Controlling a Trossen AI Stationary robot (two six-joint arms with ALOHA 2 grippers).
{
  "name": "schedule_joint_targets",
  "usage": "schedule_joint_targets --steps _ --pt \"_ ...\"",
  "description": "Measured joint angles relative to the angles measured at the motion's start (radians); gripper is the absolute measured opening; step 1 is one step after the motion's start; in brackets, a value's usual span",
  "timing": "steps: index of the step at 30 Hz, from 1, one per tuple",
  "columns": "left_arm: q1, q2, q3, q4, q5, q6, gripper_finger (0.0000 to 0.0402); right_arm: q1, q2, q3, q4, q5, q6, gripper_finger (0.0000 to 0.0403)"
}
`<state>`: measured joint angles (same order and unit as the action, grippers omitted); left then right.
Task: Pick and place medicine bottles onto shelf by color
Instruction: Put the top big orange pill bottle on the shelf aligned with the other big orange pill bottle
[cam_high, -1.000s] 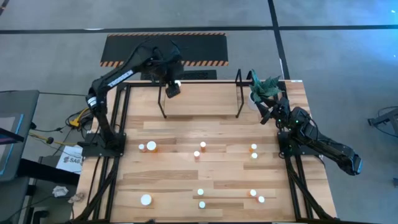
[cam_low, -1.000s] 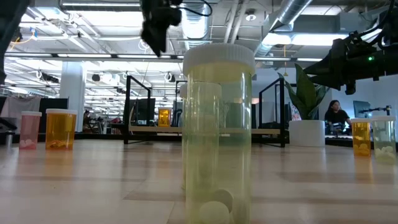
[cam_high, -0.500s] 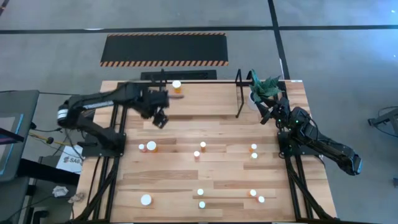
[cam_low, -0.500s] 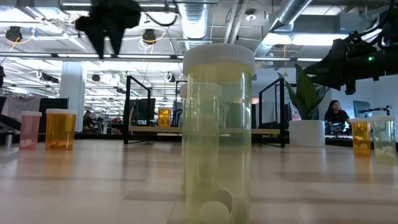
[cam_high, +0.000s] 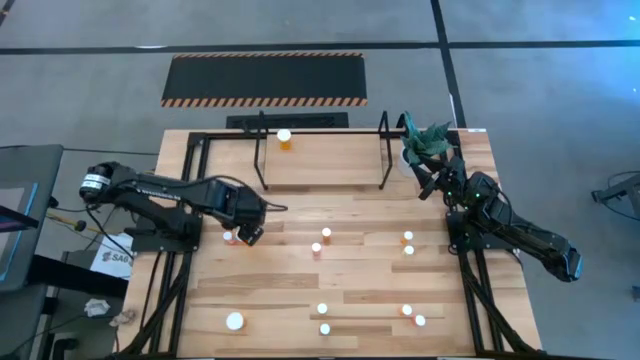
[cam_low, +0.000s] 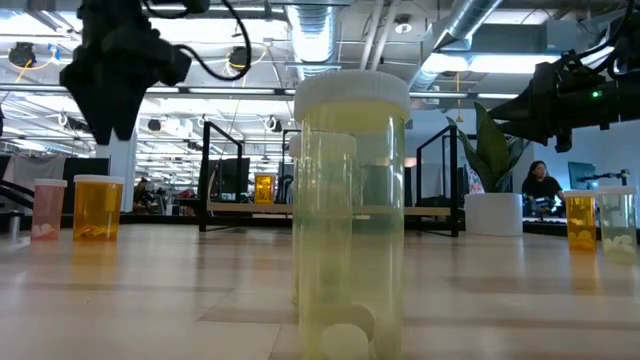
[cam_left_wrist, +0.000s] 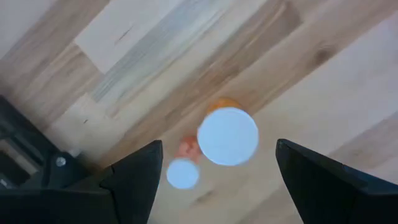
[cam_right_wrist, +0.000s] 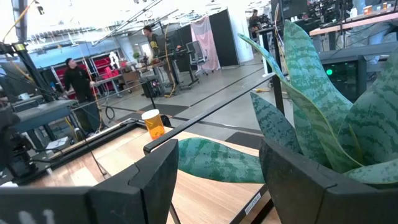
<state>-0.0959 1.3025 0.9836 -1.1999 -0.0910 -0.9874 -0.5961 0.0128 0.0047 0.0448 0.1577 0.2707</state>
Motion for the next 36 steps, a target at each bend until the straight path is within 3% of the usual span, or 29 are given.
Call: schedule_joint_targets --steps 9,22,36 --pt "-0.05 0.0 -0.149 0.204 0.006 0.022 0.03 0.0 0.0 0.0 0.0 0.0 0.0 0.0249" --pt "-0.051 0.006 -0.247 0.328 0.024 0.023 0.0296 0.0 0.0 0.0 0.0 0.0 0.0 0.0249" --pt "-0.05 0.006 -0.247 0.327 0.034 0.029 0.0182 0.0 0.0 0.0 0.0 0.0 0.0 0.0249"
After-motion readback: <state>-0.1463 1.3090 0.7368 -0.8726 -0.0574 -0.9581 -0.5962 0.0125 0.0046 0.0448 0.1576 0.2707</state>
